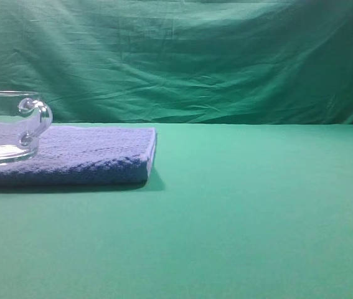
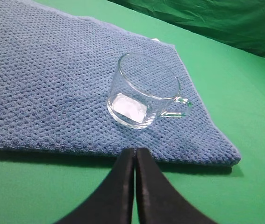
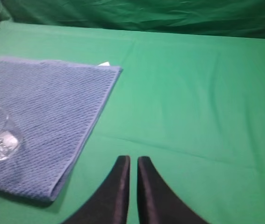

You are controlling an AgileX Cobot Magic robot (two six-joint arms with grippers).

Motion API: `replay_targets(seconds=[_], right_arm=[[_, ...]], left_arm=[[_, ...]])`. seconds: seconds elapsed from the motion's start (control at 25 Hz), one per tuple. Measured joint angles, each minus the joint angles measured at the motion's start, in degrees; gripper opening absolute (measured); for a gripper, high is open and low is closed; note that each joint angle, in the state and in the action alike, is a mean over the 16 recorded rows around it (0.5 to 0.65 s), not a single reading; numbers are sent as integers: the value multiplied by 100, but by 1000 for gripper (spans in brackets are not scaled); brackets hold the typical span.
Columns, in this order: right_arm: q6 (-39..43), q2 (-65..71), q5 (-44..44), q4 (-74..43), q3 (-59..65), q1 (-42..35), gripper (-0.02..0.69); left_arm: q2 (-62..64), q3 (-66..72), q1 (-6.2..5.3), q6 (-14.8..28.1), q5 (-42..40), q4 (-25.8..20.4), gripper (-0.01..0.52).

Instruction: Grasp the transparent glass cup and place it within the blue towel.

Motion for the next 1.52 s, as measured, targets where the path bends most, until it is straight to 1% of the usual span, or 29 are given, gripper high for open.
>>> replay_targets(seconds=[0.16, 0.36, 0.72, 1.0, 1.52], right_arm=[[-5, -867, -250, -83, 745, -402, 47], [-19, -1792, -458, -144, 1619, -719, 47], [-63, -2732, -530, -204, 2747, -856, 47], [-166, -2917, -525, -215, 3082, -856, 47], [-297, -2918, -515, -231, 3112, -856, 47]], left_arm=[[0, 0, 0, 0, 0, 0, 0], [0, 0, 0, 0, 0, 0, 0], [0, 0, 0, 0, 0, 0, 0], [0, 0, 0, 0, 0, 0, 0], [0, 0, 0, 0, 0, 0, 0]])
